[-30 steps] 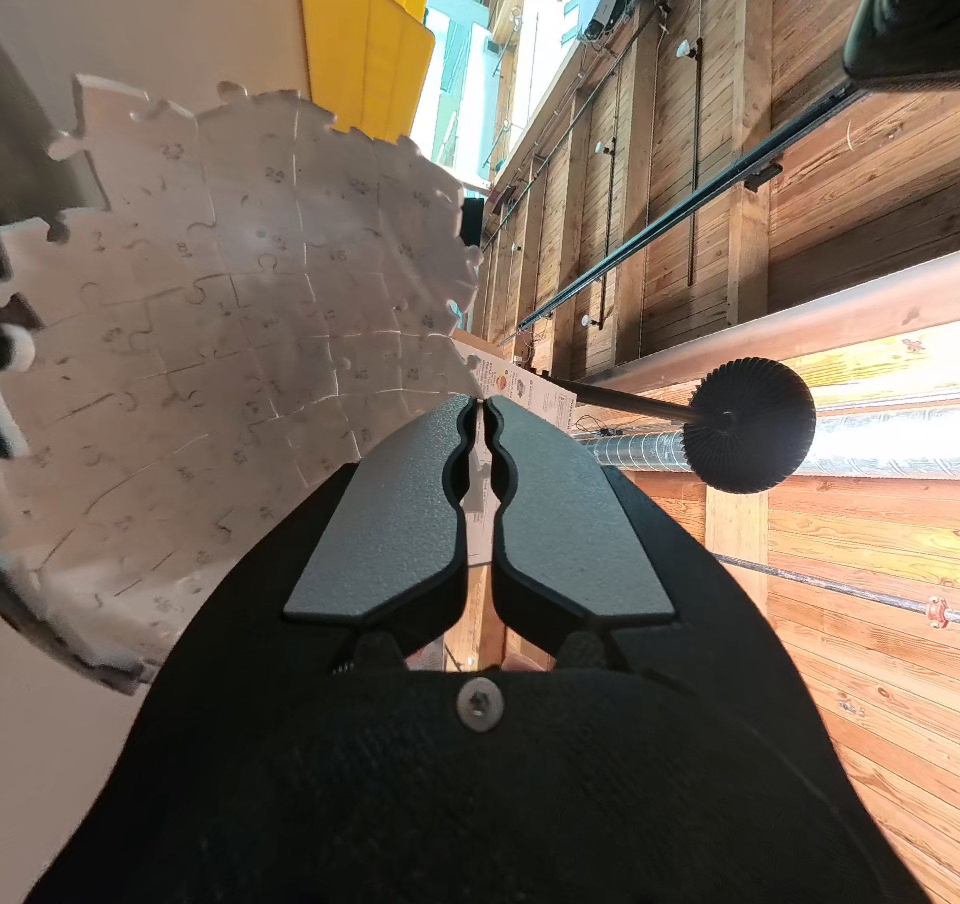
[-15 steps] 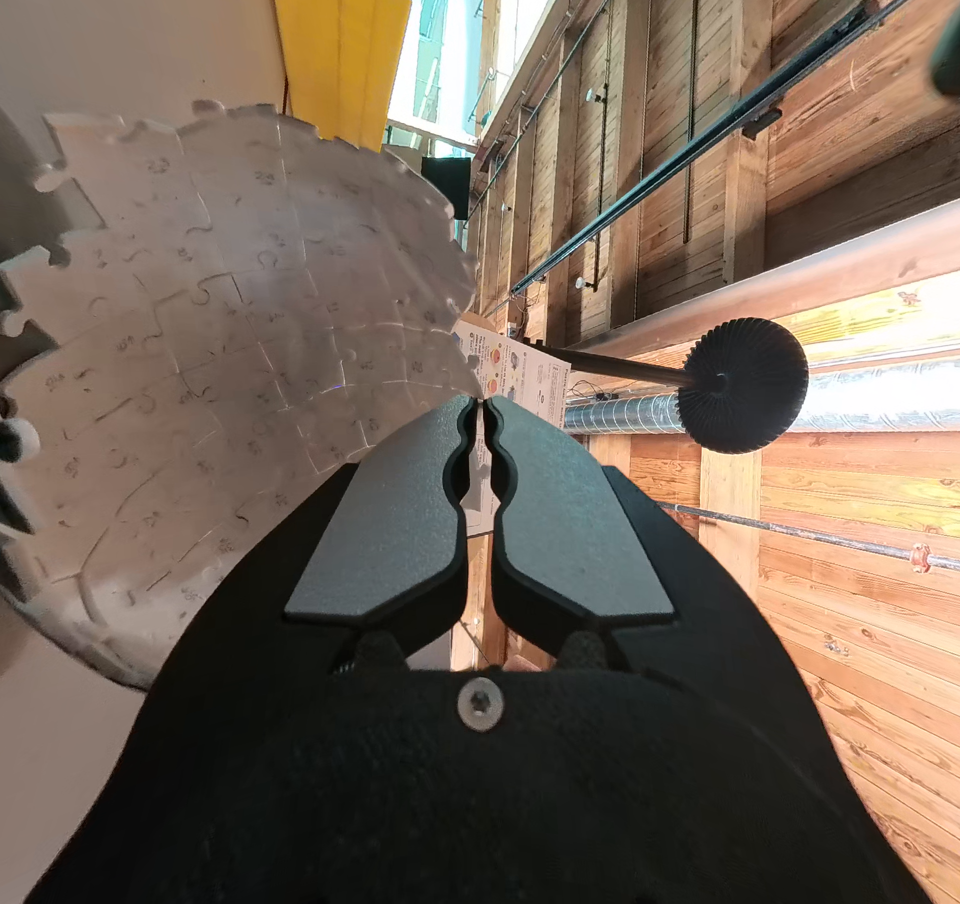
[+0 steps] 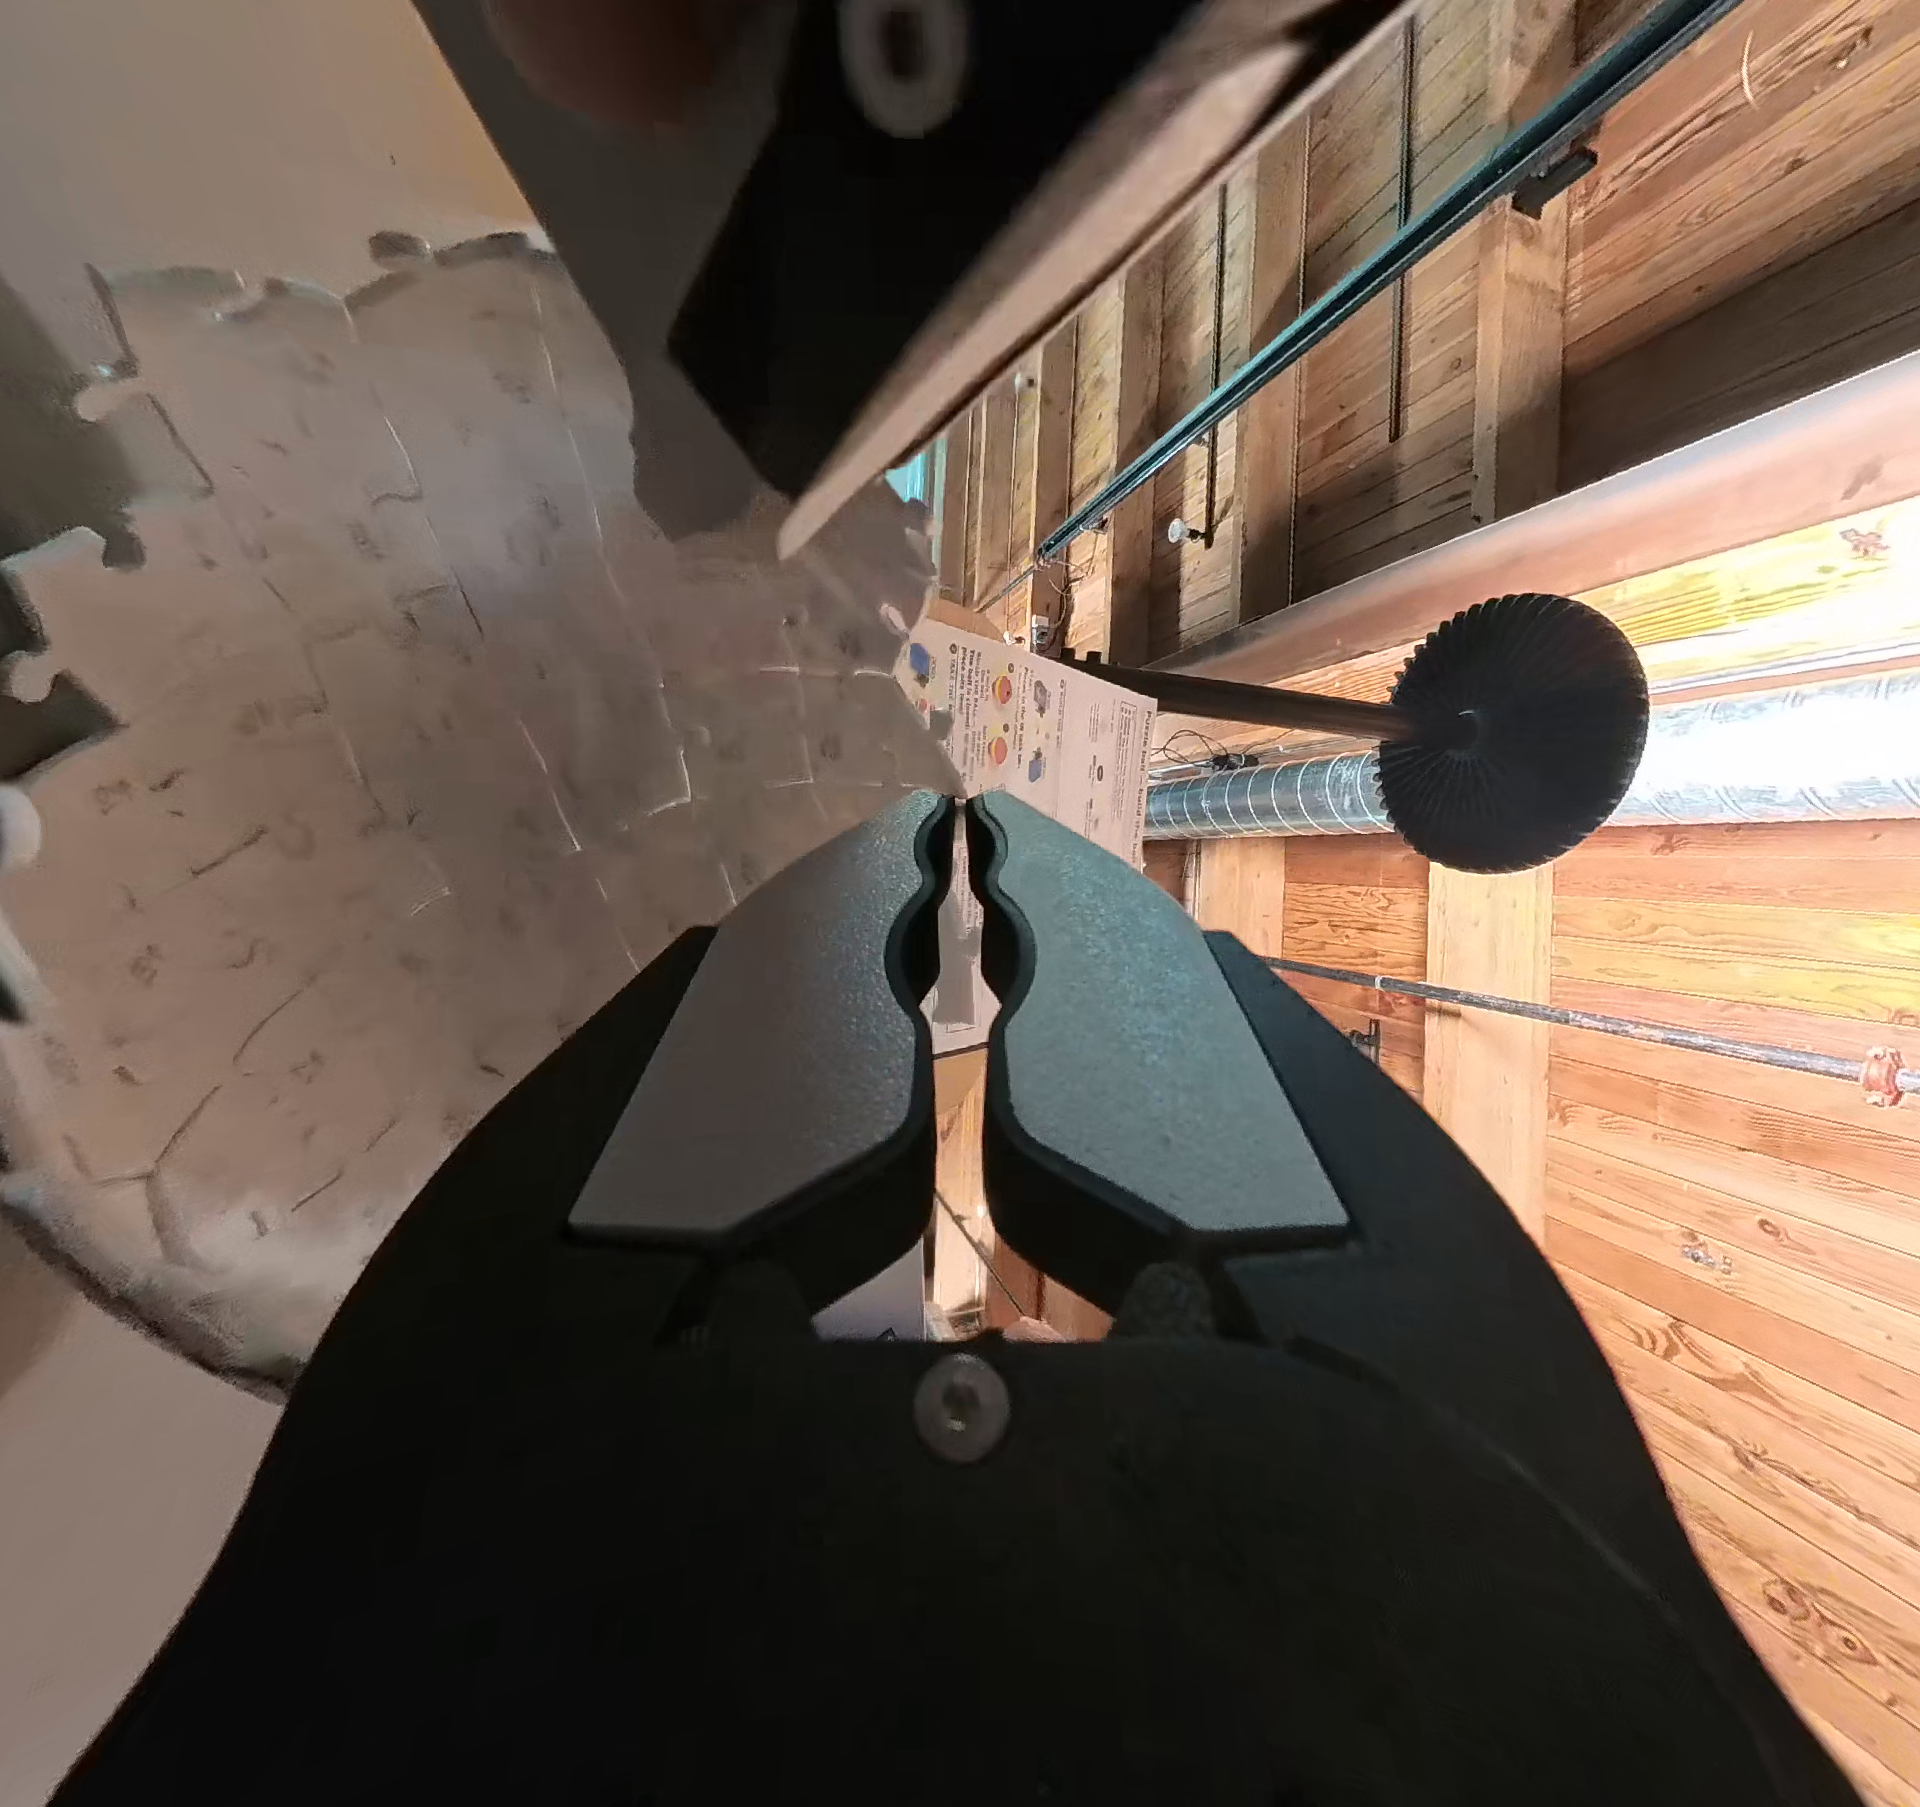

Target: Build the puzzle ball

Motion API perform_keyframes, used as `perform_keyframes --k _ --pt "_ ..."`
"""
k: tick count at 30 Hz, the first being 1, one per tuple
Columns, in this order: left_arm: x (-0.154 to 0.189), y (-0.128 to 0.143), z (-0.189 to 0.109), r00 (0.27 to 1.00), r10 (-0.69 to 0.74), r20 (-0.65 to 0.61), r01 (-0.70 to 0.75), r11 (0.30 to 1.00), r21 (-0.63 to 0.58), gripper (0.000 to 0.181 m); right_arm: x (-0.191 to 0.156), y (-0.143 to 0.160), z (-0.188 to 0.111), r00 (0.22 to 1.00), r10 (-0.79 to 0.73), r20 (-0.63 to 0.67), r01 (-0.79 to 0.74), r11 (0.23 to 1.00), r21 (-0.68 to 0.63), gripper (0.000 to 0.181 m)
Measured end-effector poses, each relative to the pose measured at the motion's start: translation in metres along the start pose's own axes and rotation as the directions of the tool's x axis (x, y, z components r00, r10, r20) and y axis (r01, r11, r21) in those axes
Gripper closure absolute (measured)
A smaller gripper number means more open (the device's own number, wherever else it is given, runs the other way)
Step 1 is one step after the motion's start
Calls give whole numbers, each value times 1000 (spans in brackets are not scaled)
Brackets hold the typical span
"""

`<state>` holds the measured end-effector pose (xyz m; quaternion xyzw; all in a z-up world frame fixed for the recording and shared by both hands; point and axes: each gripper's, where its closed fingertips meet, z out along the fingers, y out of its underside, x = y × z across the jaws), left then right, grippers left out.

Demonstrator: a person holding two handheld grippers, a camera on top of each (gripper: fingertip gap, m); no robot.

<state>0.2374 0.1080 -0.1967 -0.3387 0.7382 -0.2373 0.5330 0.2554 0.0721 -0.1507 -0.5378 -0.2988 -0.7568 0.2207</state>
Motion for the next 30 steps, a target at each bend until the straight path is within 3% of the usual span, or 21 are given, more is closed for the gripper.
perform_keyframes --k 4,8,14,17,21,23,30 --pt "-5 -1 2 997 30 68 -33 998 50 169 -2 2 -2 999 52 16 -53 999 15 179" --pt "-11 0 6 992 62 105 -72 994 87 174 2 4 -11 981 192 28 -193 980 49 161" --pt "-13 -8 6 973 161 166 -189 967 173 177 4 27 -22 873 484 58 -485 874 1 141" --pt "-14 -7 8 973 162 165 -192 964 186 176 -9 34 -23 831 542 122 -540 840 -55 144" --pt "-14 -6 7 965 191 180 -227 952 205 176 -11 37 -21 818 561 126 -558 828 -59 167" --pt "-14 -5 7 962 201 184 -237 949 205 176 -13 38 -19 808 574 134 -572 818 -60 169" --pt "-16 -4 6 961 204 186 -242 947 213 175 -9 30 -22 887 448 108 -451 892 2 176"
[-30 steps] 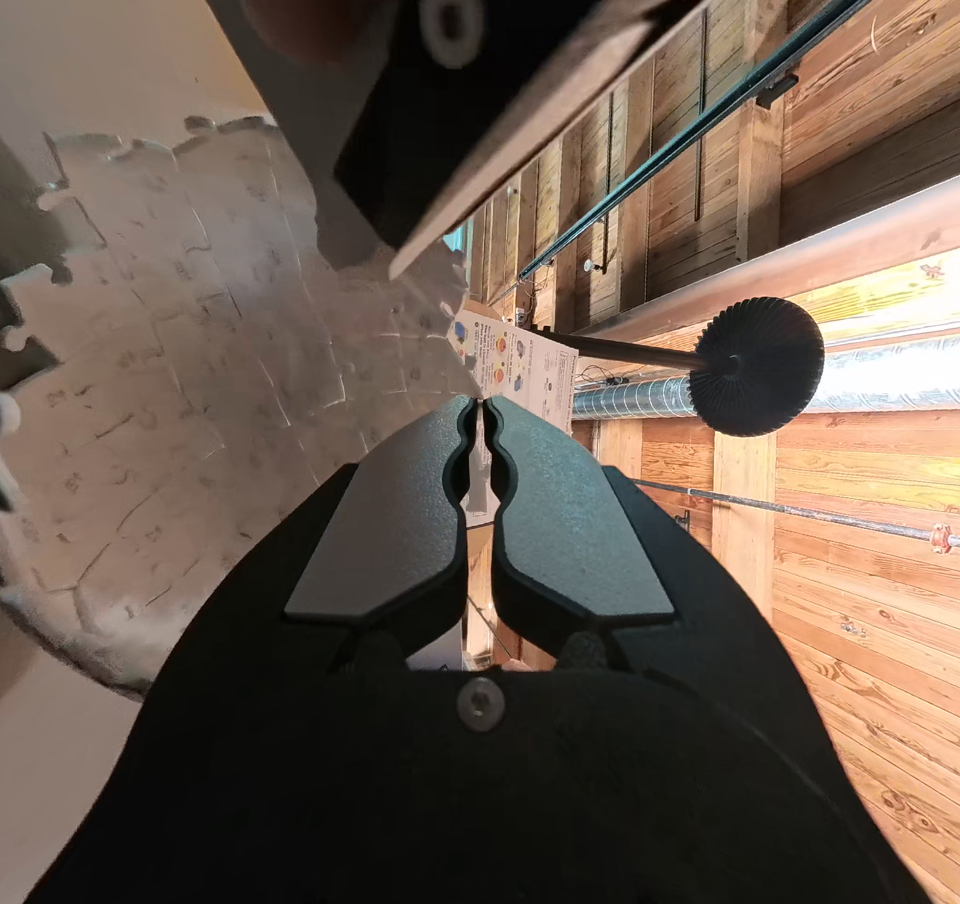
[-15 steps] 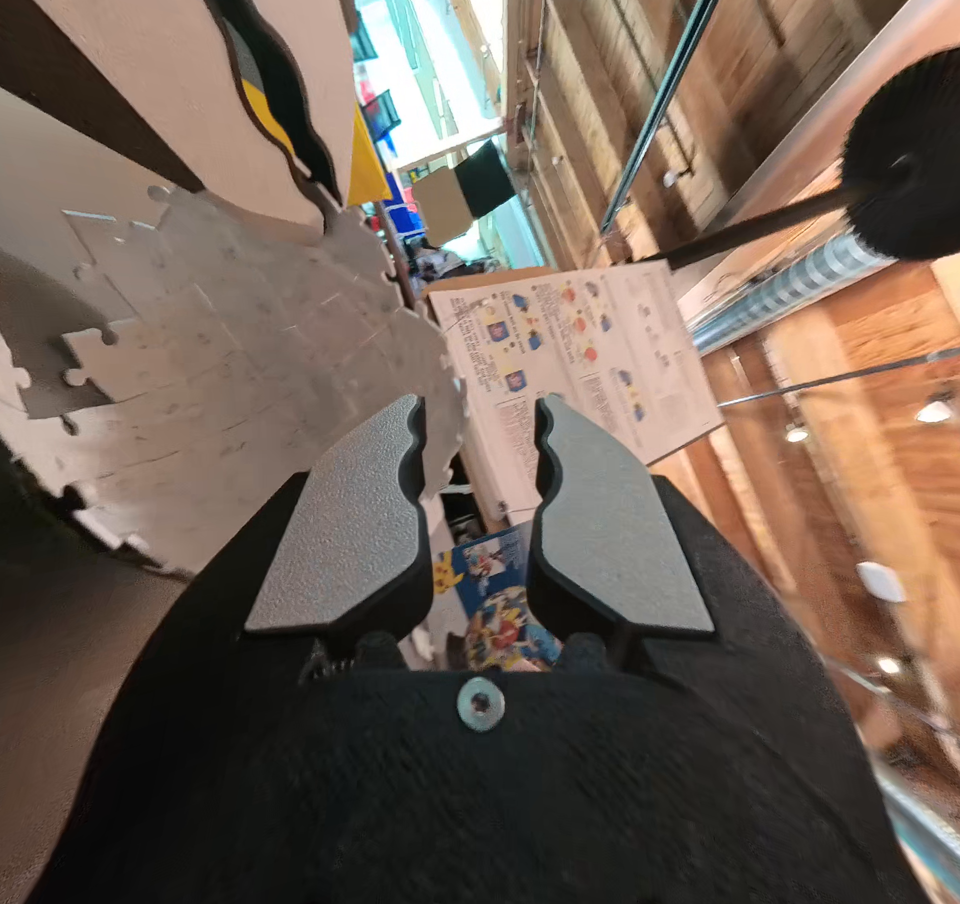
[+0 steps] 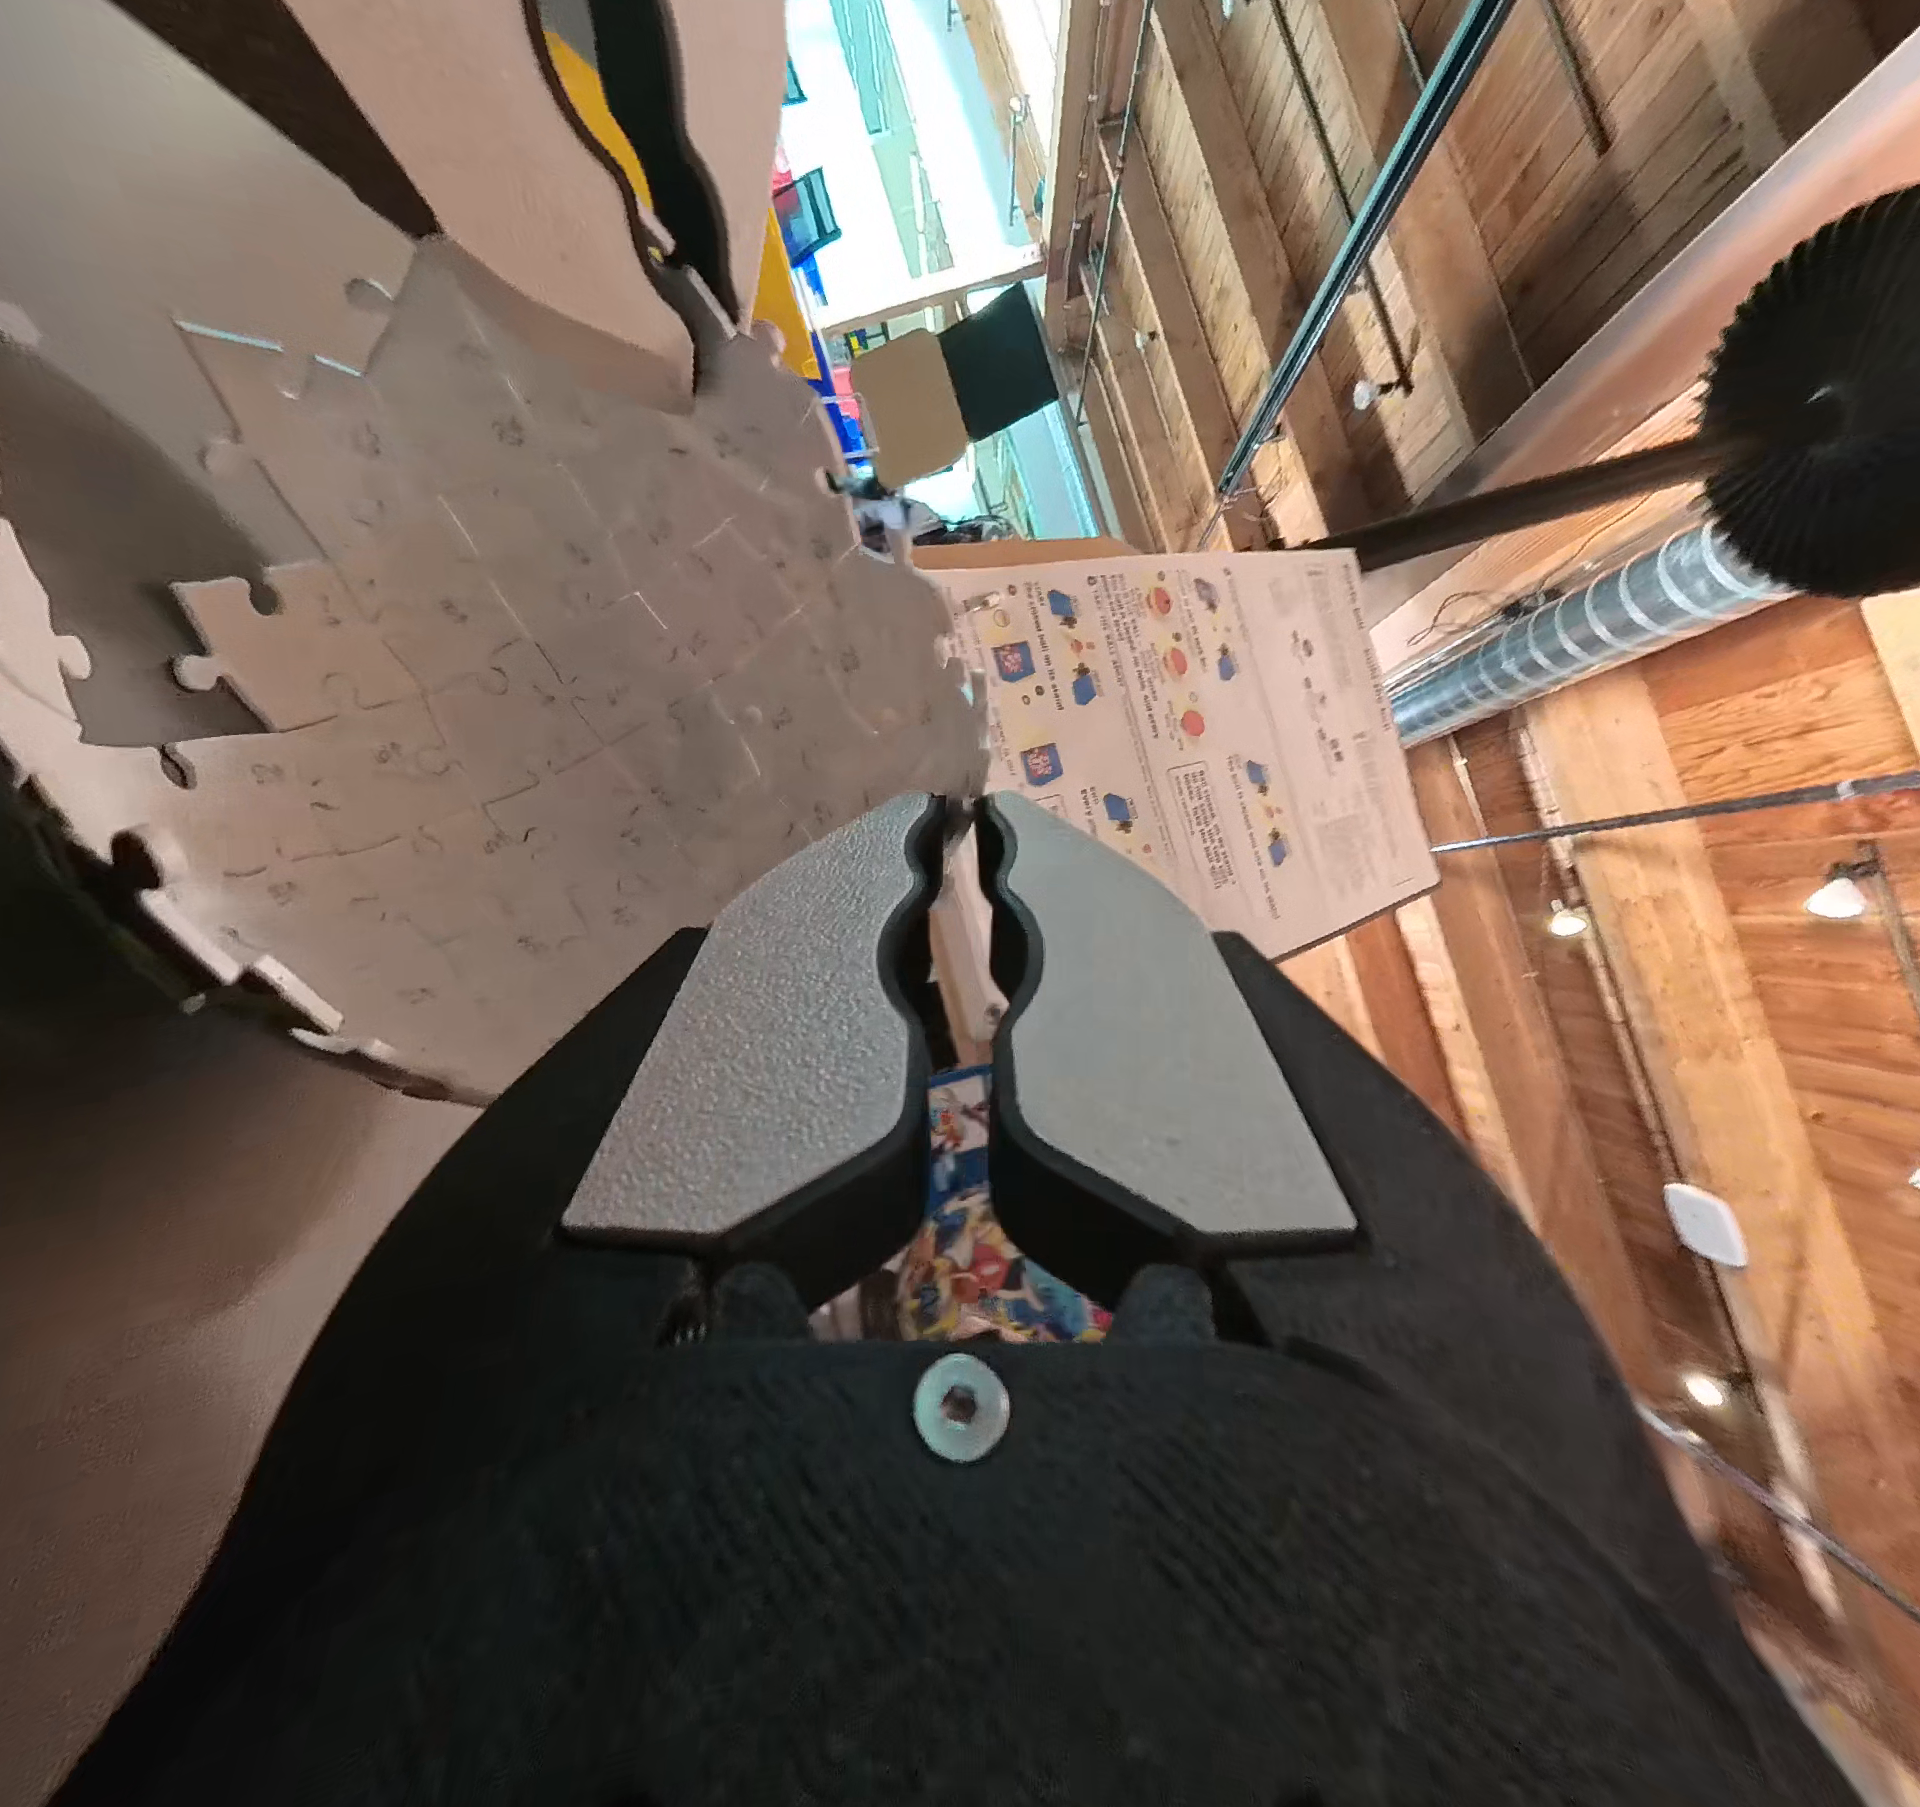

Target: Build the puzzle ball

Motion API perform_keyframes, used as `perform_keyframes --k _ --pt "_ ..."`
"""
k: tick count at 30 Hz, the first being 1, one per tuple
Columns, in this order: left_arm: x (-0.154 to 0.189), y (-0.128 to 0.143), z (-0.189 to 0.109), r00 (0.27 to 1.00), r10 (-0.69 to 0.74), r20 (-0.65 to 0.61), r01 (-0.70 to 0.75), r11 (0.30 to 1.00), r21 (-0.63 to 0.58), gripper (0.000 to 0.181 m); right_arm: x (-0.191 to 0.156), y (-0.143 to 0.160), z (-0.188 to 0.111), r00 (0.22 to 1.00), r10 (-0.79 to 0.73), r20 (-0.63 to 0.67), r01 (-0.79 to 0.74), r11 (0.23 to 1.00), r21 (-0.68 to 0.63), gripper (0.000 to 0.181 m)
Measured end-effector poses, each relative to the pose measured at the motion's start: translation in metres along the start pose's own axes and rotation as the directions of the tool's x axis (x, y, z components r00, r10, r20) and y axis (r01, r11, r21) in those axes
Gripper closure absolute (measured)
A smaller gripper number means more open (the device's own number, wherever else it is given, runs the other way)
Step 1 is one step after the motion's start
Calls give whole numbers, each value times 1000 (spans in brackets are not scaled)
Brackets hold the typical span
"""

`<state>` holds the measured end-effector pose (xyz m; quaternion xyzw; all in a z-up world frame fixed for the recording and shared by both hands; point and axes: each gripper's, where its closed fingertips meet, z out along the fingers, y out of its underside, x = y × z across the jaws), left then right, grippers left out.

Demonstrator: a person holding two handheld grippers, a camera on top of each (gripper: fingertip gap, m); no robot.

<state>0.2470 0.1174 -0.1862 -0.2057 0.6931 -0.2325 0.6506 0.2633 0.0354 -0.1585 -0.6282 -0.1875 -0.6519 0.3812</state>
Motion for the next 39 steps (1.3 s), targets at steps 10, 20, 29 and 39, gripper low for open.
perform_keyframes --k 10,20,29,39 --pt "2 1 -19 955 -230 -185 233 973 -7 148 2 -22 -8 976 -202 -88 203 979 12 177" --pt "43 37 -77 620 -672 -405 422 721 -549 143 2 -23 -7 965 -244 -93 244 970 -7 177" --pt "77 46 -74 621 -738 -264 393 585 -710 147 2 -28 -8 956 -276 -100 277 961 -10 177" --pt "74 56 -70 638 -725 -259 414 606 -680 167 -1 -44 -8 904 -412 -114 418 908 35 177"
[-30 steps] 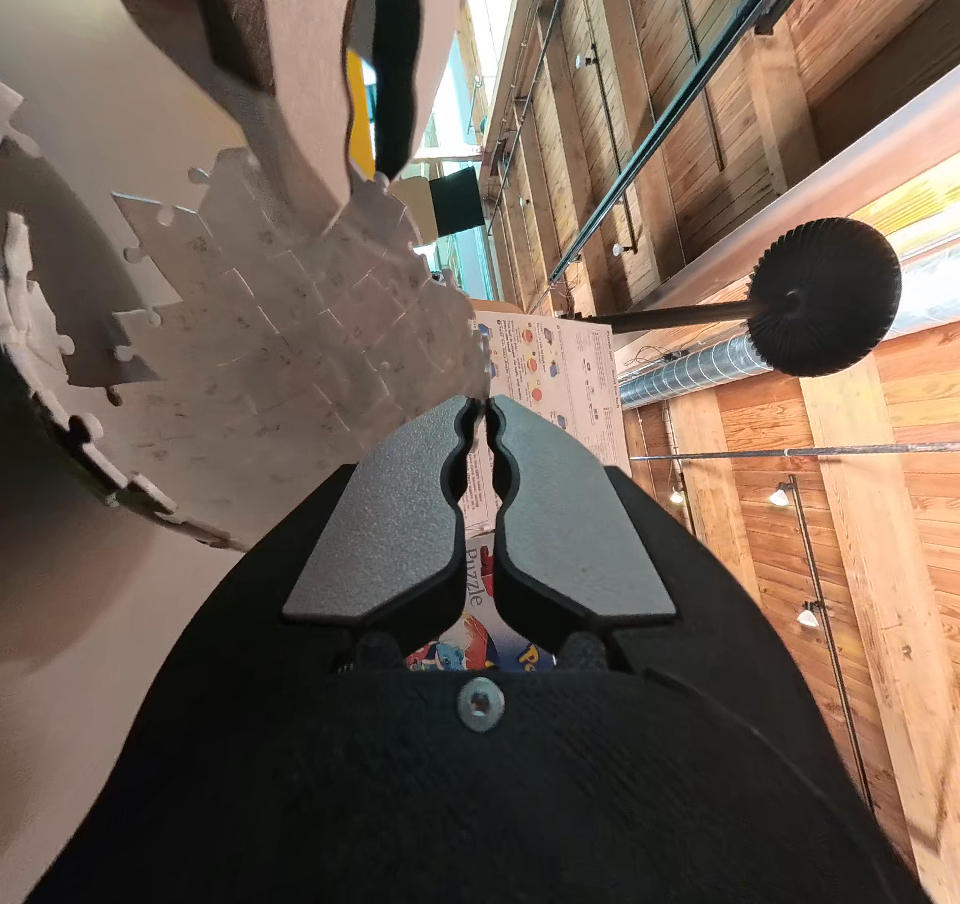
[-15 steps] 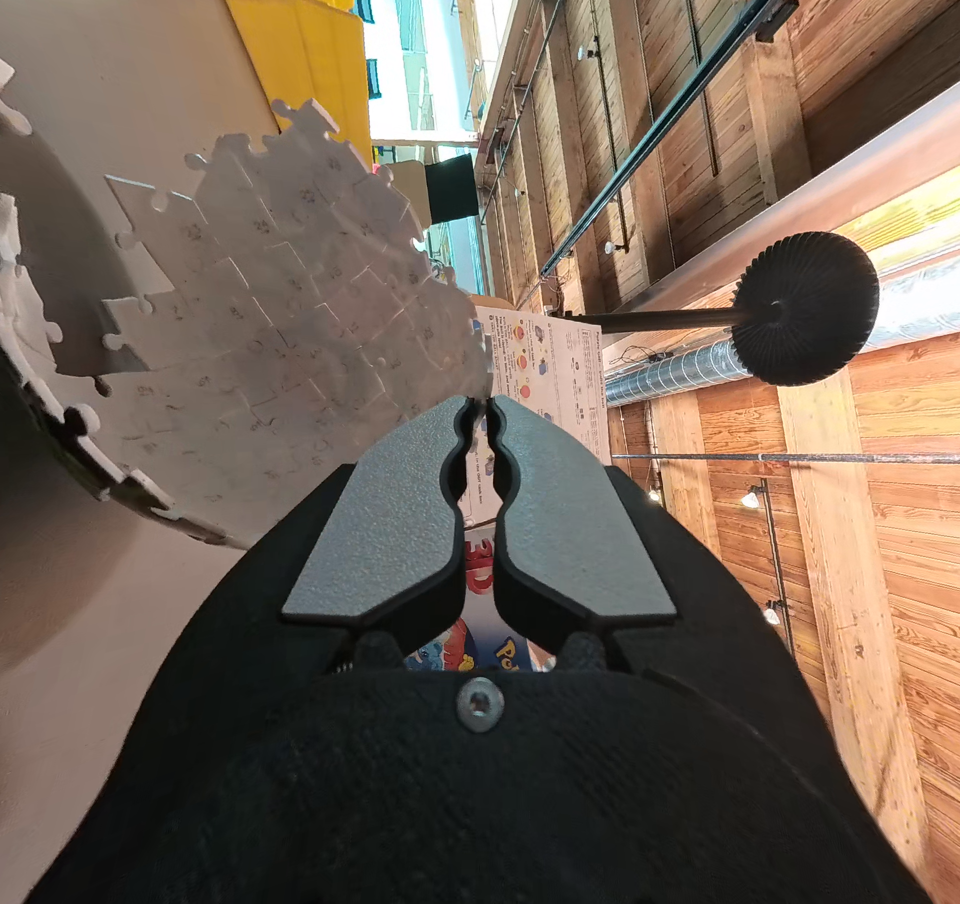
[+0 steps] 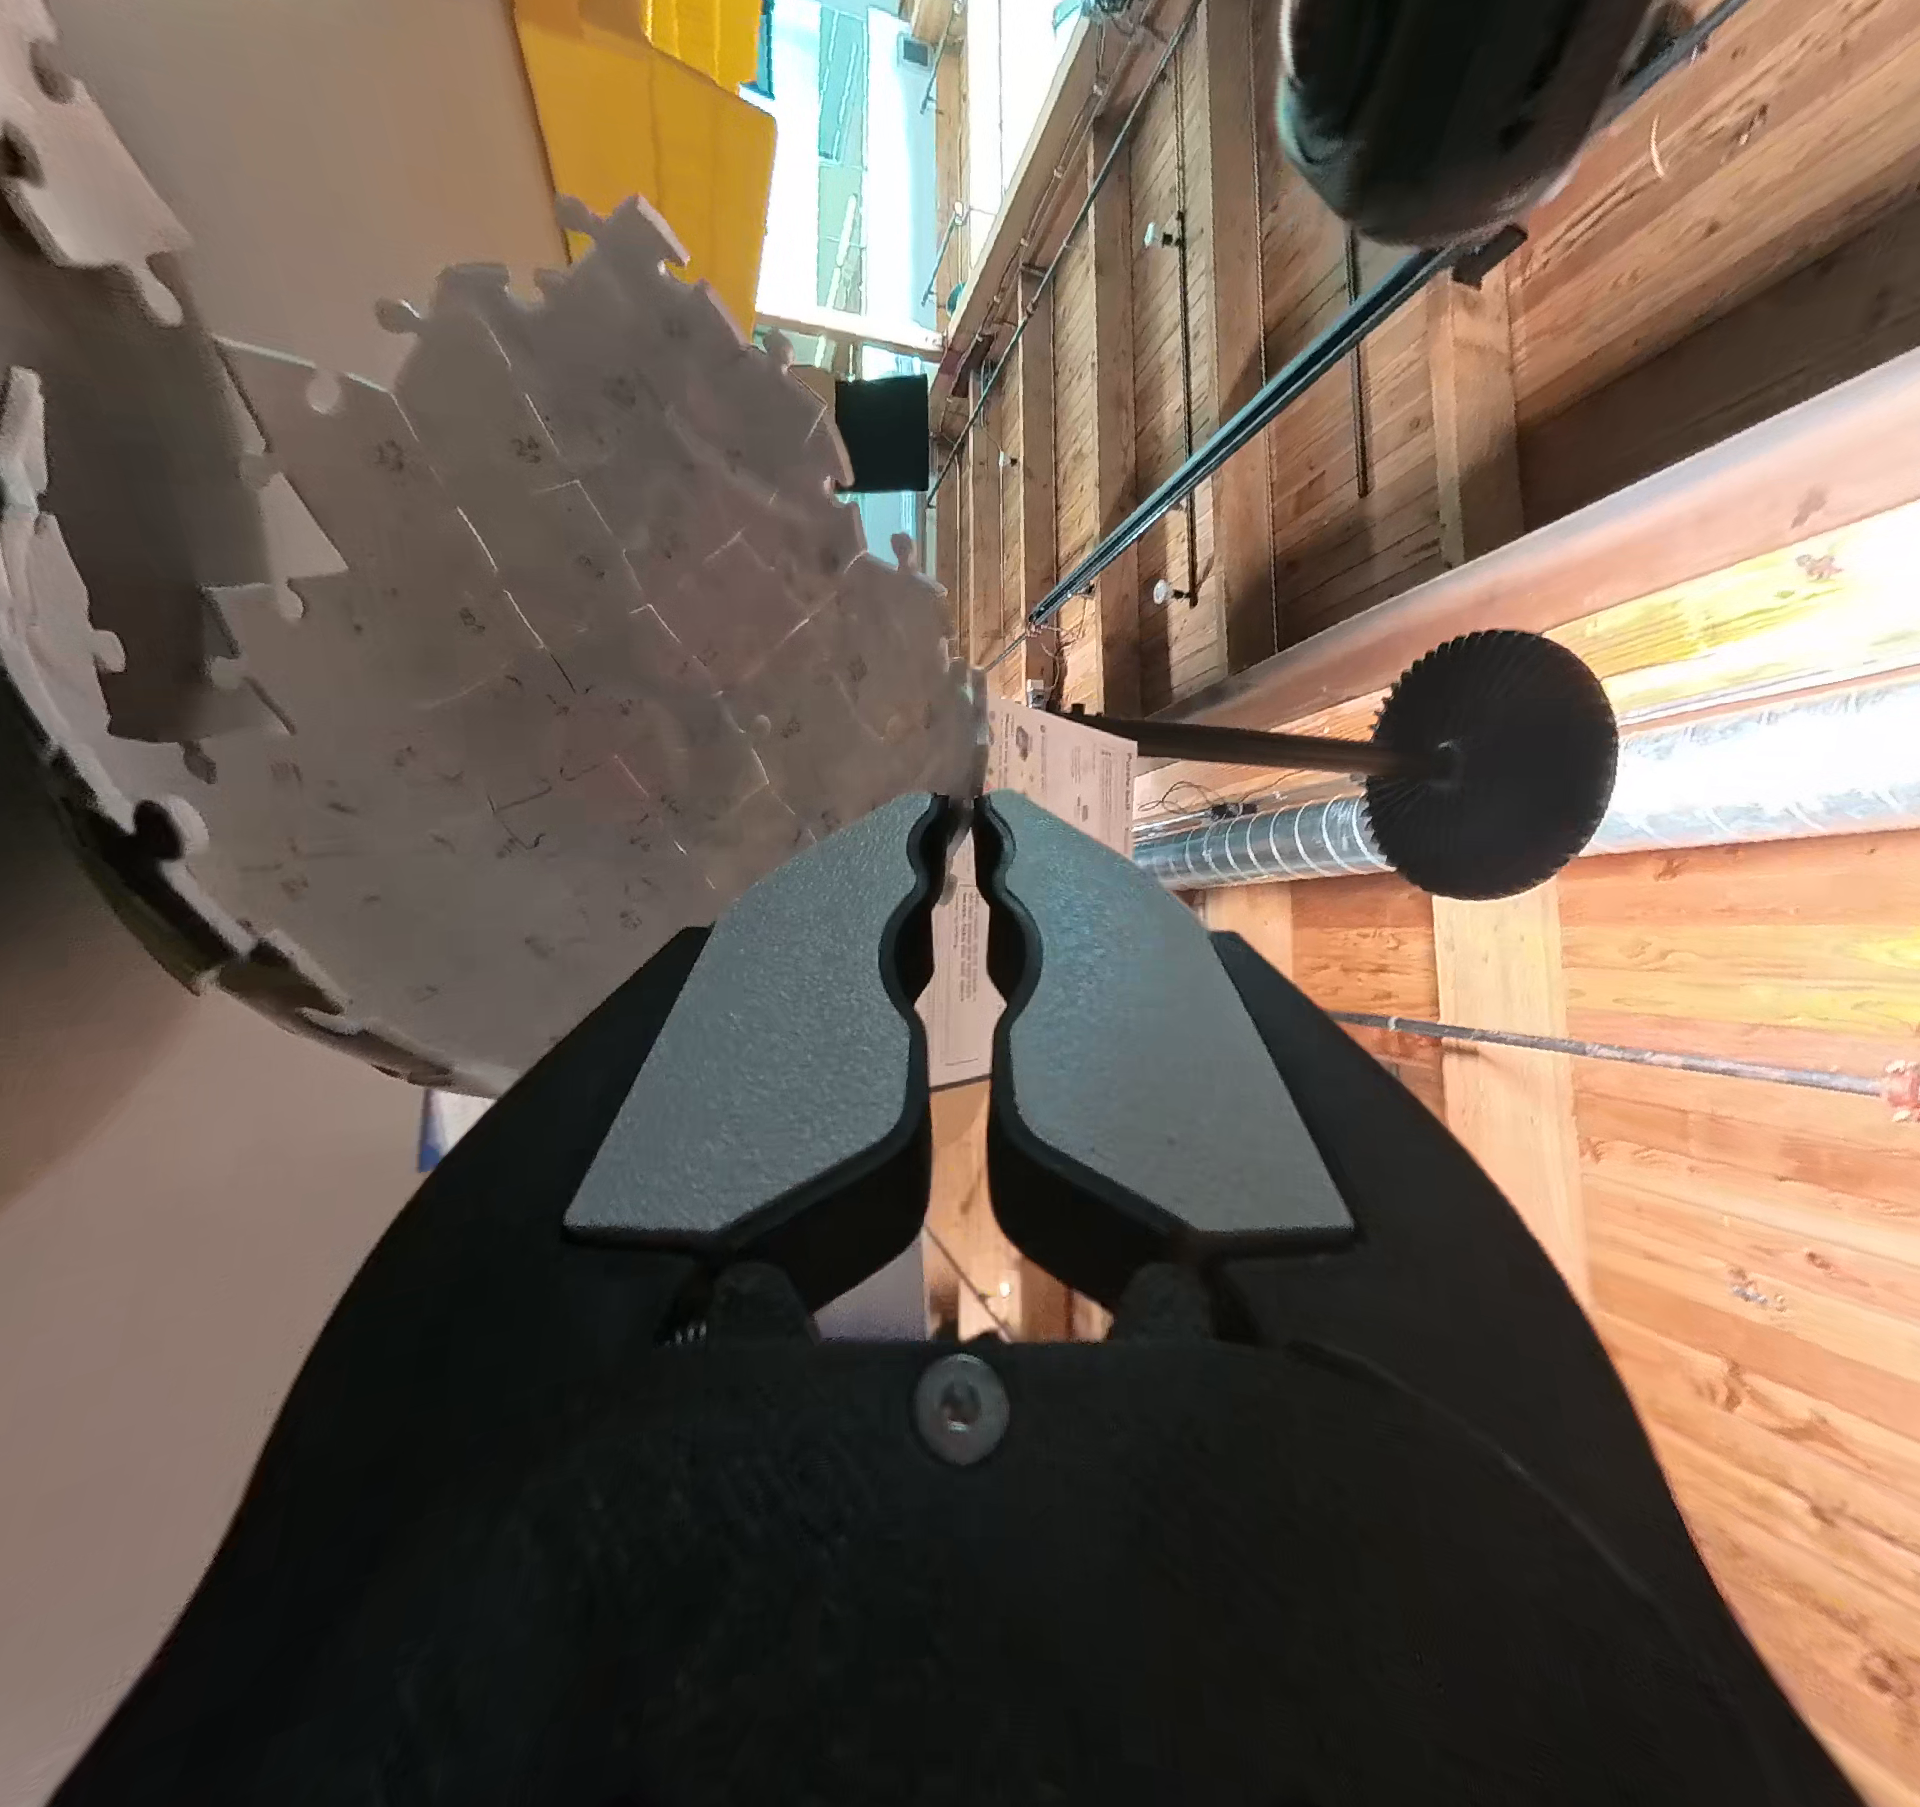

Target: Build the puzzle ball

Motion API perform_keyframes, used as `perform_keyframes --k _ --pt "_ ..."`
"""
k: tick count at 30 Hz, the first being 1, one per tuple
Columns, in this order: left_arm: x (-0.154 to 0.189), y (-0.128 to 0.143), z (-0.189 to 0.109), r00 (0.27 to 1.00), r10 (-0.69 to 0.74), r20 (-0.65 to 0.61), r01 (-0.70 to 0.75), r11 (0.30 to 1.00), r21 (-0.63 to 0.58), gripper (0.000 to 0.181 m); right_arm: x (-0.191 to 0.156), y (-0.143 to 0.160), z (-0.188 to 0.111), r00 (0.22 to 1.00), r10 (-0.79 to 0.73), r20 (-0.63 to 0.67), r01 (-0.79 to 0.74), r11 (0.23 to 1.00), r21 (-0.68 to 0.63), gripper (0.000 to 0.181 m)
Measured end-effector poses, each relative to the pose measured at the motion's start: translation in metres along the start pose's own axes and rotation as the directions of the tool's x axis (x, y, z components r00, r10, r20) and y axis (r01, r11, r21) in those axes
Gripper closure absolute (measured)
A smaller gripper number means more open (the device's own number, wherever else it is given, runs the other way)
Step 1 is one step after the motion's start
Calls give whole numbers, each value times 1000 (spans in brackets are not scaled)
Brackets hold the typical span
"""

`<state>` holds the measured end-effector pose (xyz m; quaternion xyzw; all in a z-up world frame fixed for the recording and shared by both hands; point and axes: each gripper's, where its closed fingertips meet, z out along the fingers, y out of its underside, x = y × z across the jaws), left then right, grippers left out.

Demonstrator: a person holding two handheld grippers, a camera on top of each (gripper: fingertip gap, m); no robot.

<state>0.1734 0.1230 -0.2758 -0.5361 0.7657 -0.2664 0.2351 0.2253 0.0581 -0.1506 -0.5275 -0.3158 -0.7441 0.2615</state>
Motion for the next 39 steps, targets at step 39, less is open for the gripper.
perform_keyframes --k 39 --pt "-3 -40 29 983 -93 159 81 994 76 167 -4 -13 41 986 -8 166 -9 995 100 177"
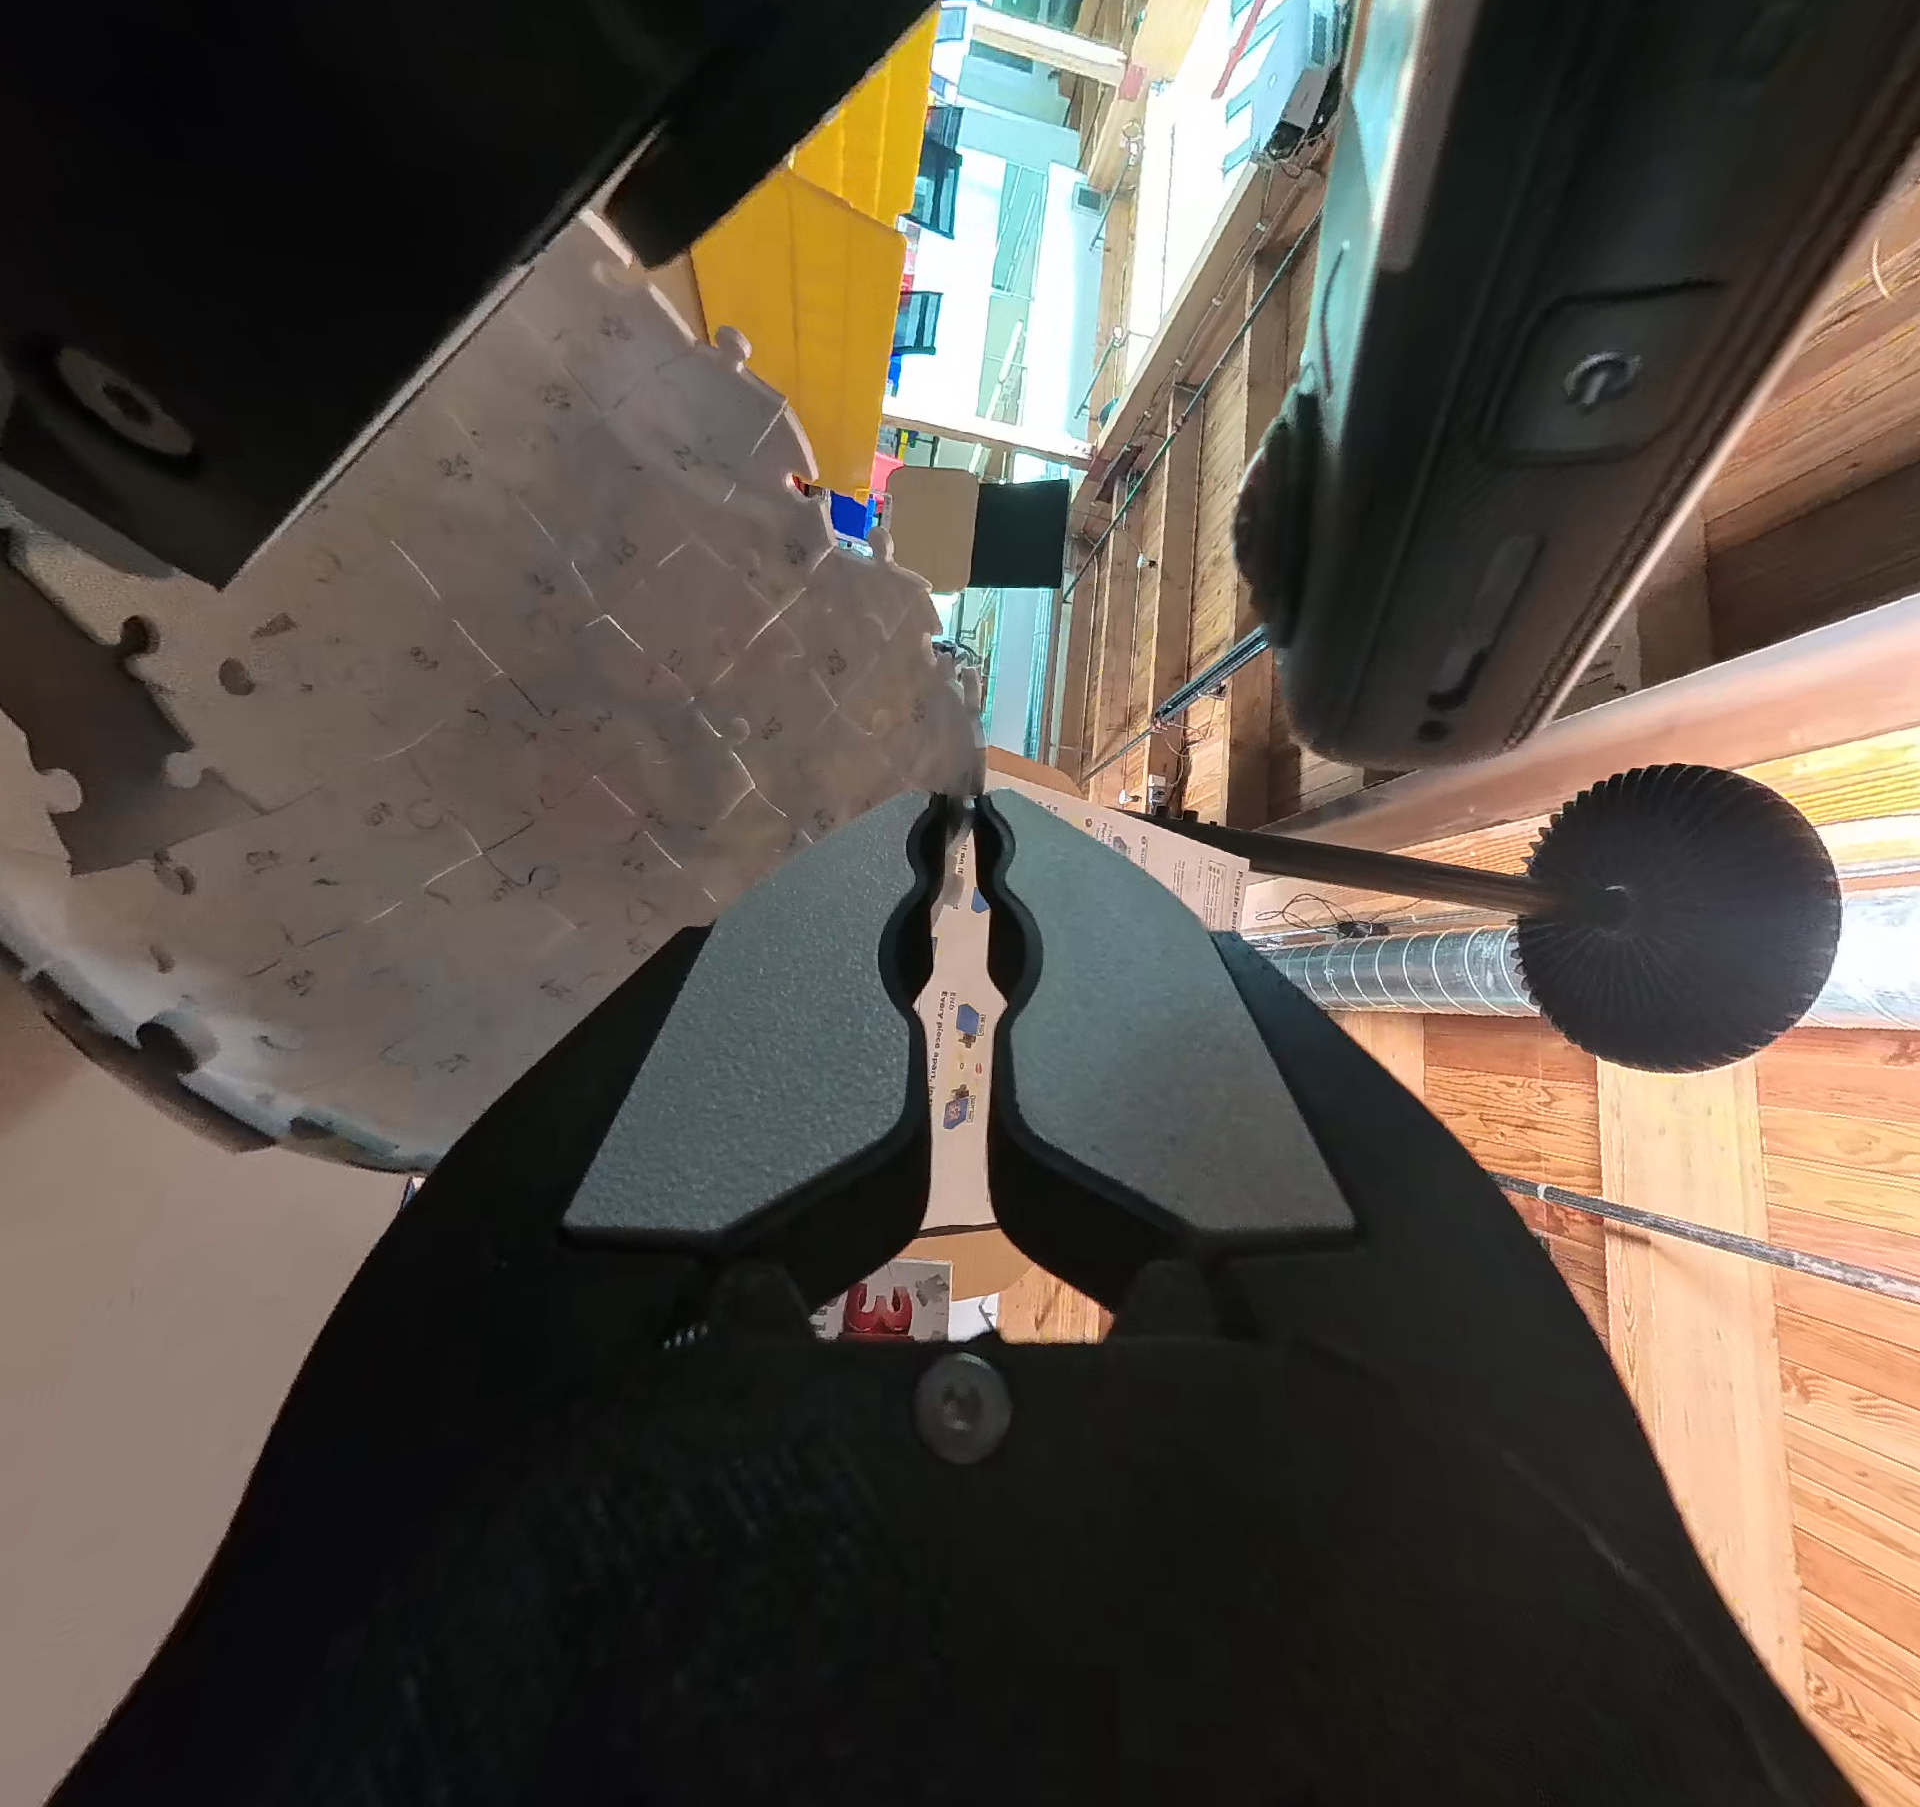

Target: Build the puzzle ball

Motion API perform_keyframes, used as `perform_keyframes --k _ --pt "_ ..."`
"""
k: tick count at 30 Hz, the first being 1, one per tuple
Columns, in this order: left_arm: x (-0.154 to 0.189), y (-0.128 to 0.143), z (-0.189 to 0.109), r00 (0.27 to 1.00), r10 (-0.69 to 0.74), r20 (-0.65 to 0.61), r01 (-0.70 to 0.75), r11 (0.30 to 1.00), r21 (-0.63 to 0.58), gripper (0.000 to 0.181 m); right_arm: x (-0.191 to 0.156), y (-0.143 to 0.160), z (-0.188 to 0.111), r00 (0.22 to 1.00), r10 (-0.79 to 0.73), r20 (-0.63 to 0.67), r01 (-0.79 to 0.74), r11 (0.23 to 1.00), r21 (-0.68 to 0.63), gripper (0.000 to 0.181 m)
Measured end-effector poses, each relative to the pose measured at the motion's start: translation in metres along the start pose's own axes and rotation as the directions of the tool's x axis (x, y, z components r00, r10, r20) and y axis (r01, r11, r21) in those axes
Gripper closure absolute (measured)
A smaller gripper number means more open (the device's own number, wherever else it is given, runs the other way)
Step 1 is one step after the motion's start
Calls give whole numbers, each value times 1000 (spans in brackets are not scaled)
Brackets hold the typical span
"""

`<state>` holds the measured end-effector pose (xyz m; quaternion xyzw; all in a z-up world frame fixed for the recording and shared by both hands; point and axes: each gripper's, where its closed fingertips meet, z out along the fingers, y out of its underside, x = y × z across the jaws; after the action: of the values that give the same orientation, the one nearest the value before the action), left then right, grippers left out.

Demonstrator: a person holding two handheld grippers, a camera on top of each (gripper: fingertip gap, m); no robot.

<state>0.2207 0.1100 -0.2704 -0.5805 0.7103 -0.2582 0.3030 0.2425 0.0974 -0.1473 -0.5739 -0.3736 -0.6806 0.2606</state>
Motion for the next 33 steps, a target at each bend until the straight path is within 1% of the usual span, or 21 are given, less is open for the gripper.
perform_keyframes --k 3,6,8,10,12,13,14,16,19,21,25,29,33 --pt "1 -1 -1 1000 2 -1 -2 1000 13 167 0 0 0 1000 4 -1 -4 1000 -2 177" --pt "3 -7 -5 999 44 -16 -43 997 61 168 1 -1 -1 1000 3 -7 -3 1000 1 177" --pt "10 -9 -9 992 121 -46 -117 989 87 167 0 0 -1 1000 0 -9 0 1000 -3 177" --pt "14 -8 -14 973 224 -58 -216 970 114 160 0 1 -2 1000 3 -10 -3 1000 -3 176" --pt "6 -6 -16 952 306 9 -305 945 119 162 0 2 -2 1000 6 -10 -6 1000 -2 176" --pt "4 -5 -15 944 329 23 -330 938 108 161 0 1 -2 1000 4 -12 -4 1000 -3 176" --pt "6 -1 -14 942 336 6 -336 937 93 160 1 1 -1 1000 4 -13 -4 1000 -3 176" --pt "7 3 -12 958 287 -16 -285 956 63 160 1 0 -1 1000 3 -15 -3 1000 -2 176" --pt "8 6 -12 980 197 -40 -195 980 47 167 1 0 -2 1000 7 -18 -7 1000 -2 176" --pt "9 6 -11 984 169 -57 -167 985 42 165 1 0 -2 1000 8 -16 -8 1000 -3 176" --pt "14 1 -8 978 196 -66 -193 980 51 158 1 0 -2 1000 12 -17 -12 1000 -1 177" --pt "16 -4 -4 967 252 -44 -250 967 56 158 1 2 -2 1000 21 -16 -21 1000 -2 177" --pt "9 -4 -3 973 230 -26 -229 973 44 160 1 3 -2 1000 25 -16 -25 1000 -4 176"
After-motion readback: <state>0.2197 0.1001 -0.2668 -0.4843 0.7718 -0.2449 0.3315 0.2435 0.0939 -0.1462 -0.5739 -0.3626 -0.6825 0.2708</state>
